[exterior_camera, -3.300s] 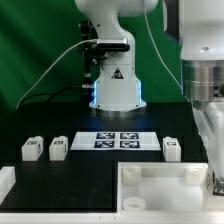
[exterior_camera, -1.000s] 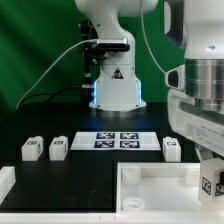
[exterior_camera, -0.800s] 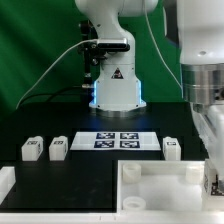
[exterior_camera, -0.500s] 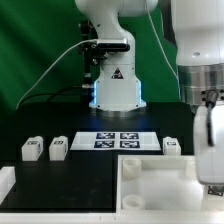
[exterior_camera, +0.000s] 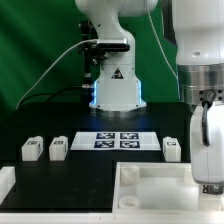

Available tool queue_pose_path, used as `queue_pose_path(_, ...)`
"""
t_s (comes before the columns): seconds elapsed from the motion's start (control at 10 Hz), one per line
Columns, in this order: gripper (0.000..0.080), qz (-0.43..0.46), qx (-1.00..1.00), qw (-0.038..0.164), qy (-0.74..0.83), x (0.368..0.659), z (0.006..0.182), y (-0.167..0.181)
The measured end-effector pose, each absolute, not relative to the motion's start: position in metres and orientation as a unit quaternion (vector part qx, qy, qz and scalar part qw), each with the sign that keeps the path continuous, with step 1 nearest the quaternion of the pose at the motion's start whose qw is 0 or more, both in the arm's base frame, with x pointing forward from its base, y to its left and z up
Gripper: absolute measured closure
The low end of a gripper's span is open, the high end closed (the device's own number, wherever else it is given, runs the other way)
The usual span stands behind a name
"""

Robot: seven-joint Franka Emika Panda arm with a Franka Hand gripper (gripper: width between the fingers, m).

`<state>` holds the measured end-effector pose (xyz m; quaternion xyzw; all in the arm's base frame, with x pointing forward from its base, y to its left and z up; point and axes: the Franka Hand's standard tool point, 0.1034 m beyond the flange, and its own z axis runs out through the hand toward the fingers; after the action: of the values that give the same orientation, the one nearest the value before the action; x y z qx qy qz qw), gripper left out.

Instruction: Assemble one leg

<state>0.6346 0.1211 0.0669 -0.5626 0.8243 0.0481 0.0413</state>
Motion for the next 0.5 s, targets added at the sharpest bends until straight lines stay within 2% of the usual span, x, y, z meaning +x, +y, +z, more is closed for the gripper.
queue_pose_path(0.1, 0.0213, 0.048, -0.563, 0.041, 0.824, 0.635, 0.067, 0.121)
queue_pose_path(0.2, 0.0213, 0.048, -0.563, 0.041, 0.824, 0.635, 0.067, 0.121)
queue_pose_path(0.3, 0.0160, 0.048, -0.564, 0.042, 0.824, 0.635, 0.067, 0.122)
queue_pose_path(0.5, 0.0152, 0.045, -0.574, 0.053, 0.816, 0.629, 0.082, 0.134)
